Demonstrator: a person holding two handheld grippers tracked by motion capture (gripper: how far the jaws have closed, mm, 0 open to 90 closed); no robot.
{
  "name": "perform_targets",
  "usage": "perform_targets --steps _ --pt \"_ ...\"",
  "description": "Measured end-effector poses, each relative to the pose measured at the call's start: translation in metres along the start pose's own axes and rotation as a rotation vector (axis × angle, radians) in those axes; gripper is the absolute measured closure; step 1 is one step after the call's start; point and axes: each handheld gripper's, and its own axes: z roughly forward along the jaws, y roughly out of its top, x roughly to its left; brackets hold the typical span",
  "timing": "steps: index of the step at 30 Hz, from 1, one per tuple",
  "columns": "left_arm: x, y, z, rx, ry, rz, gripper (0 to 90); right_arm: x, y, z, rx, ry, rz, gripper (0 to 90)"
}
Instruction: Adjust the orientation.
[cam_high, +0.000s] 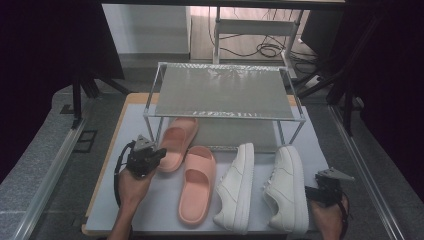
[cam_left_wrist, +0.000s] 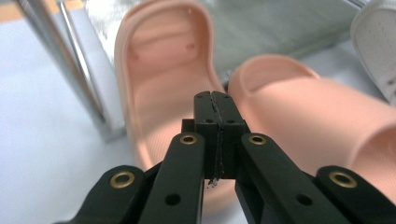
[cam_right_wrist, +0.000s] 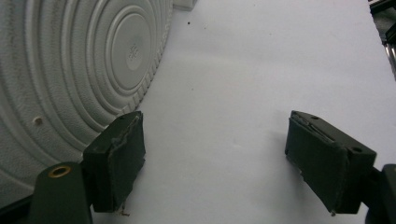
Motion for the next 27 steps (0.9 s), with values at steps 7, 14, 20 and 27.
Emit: perform_targets --steps 7,14,20,27 --pt "-0.006 -0.023 -0.012 0.03 0.03 0.051 89.7 0.0 0.0 0.0 0.0 0.0 0.0 20.3" --pt "-0.009 -0.042 -0.017 0.045 0.016 0.028 89.7 0.0 0.0 0.0 0.002 0.001 -0.001 20.3" --pt "-0.011 -0.049 -0.007 0.077 0.029 0.033 89.7 0.0 0.0 0.0 0.0 0.0 0.0 20.3" --pt "-0.015 -0.047 0.007 0.089 0.036 0.051 89.8 0.0 0.0 0.0 0.0 0.0 0.0 20.3"
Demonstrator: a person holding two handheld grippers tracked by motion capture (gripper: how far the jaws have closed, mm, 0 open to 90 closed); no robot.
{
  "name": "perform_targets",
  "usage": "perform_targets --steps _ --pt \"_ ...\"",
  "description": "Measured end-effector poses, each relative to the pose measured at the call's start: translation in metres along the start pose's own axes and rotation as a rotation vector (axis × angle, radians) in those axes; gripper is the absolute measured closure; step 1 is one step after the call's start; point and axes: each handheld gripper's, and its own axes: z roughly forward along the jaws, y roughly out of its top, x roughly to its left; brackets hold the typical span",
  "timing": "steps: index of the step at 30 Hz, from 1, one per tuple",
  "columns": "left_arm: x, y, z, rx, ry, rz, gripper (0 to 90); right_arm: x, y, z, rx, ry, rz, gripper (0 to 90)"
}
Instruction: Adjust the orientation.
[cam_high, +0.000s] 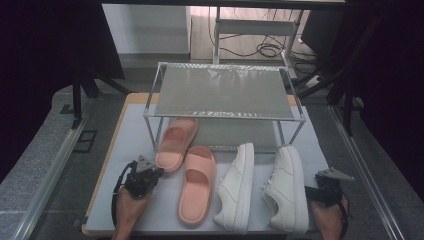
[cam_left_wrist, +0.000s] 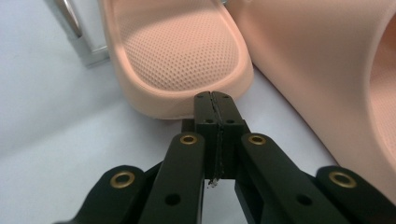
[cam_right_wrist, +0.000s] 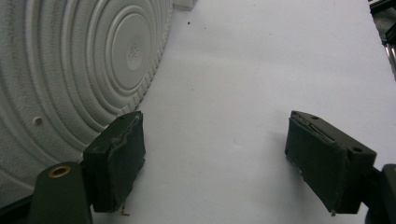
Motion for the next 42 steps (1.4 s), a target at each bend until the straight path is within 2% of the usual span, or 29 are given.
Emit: perform_targets --steps 12,32,34,42 --pt "-0.002 0.016 0.022 -0.007 0.023 0.021 89.8 0.0 0.0 0.0 0.0 0.0 0.0 20.3" --pt "0.008 0.044 0.057 -0.017 0.044 0.017 89.8 0.0 0.0 0.0 0.0 0.0 0.0 20.3" --pt "0.008 0.047 0.061 -0.021 0.047 0.005 89.8 0.0 0.0 0.0 0.0 0.001 0.0 20.3" --pt "0.008 0.057 0.076 -0.013 0.048 0.031 89.9 0.0 0.0 0.0 0.0 0.0 0.0 20.3"
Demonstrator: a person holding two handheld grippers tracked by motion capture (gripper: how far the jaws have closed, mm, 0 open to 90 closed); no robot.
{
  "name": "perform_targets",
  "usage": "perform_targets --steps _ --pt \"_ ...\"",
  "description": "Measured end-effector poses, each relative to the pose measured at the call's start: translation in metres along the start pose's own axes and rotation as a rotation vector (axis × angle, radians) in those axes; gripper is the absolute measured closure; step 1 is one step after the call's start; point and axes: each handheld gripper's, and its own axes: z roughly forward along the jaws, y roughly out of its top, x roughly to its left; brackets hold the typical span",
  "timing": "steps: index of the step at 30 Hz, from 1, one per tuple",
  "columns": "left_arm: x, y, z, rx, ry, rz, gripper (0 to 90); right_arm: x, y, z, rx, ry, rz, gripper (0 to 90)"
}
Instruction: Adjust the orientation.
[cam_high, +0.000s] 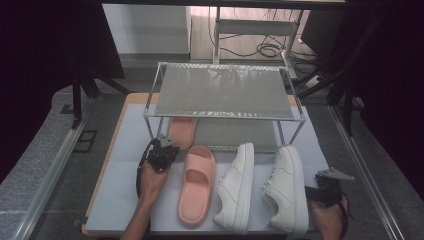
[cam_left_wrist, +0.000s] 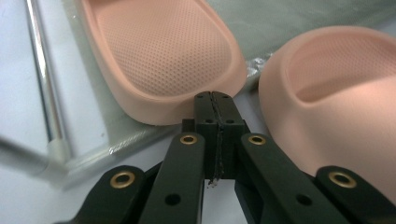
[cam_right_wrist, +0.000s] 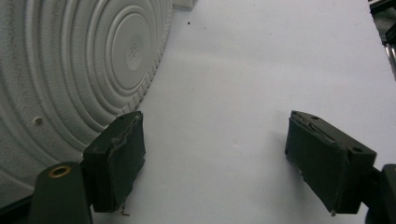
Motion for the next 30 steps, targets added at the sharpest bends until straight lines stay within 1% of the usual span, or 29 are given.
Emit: perform_targets --steps 2,5,6,8,11,14,16,17,20,24,26,29,30 --pt "-0.001 0.003 0.005 0.006 0.001 0.014 89.8 0.0 0.0 0.0 0.002 0.001 -0.001 20.3" --pt "-0.001 0.006 0.011 0.012 0.003 0.013 89.8 0.0 0.0 0.0 0.001 0.0 0.0 20.3" --pt "-0.001 0.006 0.013 0.01 0.002 0.011 89.8 0.0 0.0 0.0 0.0 0.0 0.0 20.3" --pt "0.0 0.007 0.015 0.004 -0.004 -0.005 89.8 0.0 0.0 0.0 0.002 0.001 -0.001 20.3" --pt "0.001 0.008 0.016 0.005 -0.005 -0.001 89.8 0.0 0.0 0.0 0.003 0.002 -0.001 20.3" --pt "0.002 0.008 0.016 0.003 -0.012 -0.008 89.9 0.0 0.0 0.0 0.0 0.0 0.0 20.3" --pt "0.001 0.008 0.015 0.001 -0.007 -0.006 89.8 0.0 0.0 0.0 0.0 0.001 0.0 20.3" --pt "0.001 0.009 0.014 -0.001 -0.004 -0.005 89.8 0.0 0.0 0.0 0.0 0.0 0.0 20.3" --pt "0.001 0.009 0.01 -0.011 -0.012 -0.012 89.8 0.0 0.0 0.0 0.002 0.001 -0.001 20.3" --pt "0.0 0.005 0.001 -0.012 -0.027 -0.013 89.7 0.0 0.0 0.0 0.0 0.0 0.0 20.3" --pt "0.0 0.003 -0.004 -0.016 -0.03 -0.021 89.7 0.0 0.0 0.0 0.0 0.0 0.0 20.3" --pt "0.001 -0.003 -0.014 -0.028 -0.049 -0.048 89.5 0.0 0.0 0.0 0.002 0.001 -0.001 20.3" --pt "0.001 -0.005 -0.018 -0.03 -0.051 -0.049 88.9 0.0 0.0 0.0 0.002 0.001 -0.001 20.3"
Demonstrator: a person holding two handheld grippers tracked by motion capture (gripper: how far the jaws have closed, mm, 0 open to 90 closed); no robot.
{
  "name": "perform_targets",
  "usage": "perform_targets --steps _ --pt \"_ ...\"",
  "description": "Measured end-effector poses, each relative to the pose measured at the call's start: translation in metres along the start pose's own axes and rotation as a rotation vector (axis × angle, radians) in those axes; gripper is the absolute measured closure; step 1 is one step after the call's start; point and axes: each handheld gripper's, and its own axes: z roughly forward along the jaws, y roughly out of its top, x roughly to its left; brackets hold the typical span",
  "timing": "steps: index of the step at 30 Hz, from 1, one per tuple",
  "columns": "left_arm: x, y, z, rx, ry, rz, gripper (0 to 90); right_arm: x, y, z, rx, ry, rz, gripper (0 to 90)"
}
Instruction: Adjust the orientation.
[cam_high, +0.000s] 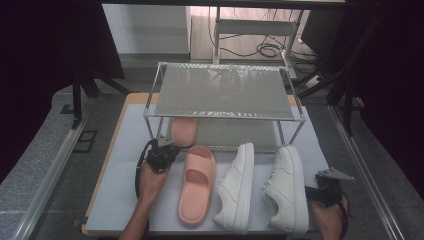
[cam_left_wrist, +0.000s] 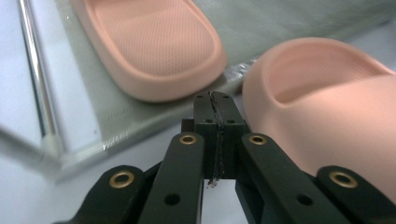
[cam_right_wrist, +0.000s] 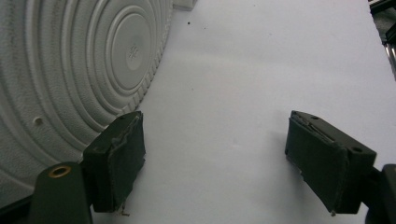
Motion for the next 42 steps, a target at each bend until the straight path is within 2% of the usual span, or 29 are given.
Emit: perform_targets --steps 9,14,18,24,28,33,42 --pt "-0.001 -0.02 -0.034 -0.025 -0.047 -0.023 83.2 0.0 0.0 0.0 0.0 -0.001 0.0 20.3" --pt "-0.012 -0.026 -0.048 -0.024 -0.075 -0.001 81.0 0.0 0.0 0.0 -0.001 0.0 0.0 20.3" --pt "-0.02 -0.032 -0.058 -0.031 -0.107 -0.008 79.6 0.0 0.0 0.0 0.0 0.0 0.0 20.3" --pt "-0.035 -0.037 -0.071 -0.044 -0.126 0.011 75.7 0.0 0.0 0.0 -0.002 -0.001 0.001 20.3" --pt "-0.04 -0.039 -0.072 -0.045 -0.146 0.005 74.6 0.0 0.0 0.0 0.0 0.0 0.0 20.3" --pt "-0.048 -0.038 -0.065 -0.038 -0.165 0.01 73.3 0.0 0.0 0.0 -0.002 -0.001 0.001 20.3" --pt "-0.054 -0.032 -0.058 -0.044 -0.157 0.007 71.6 0.0 0.0 0.0 -0.002 -0.001 0.001 20.3"
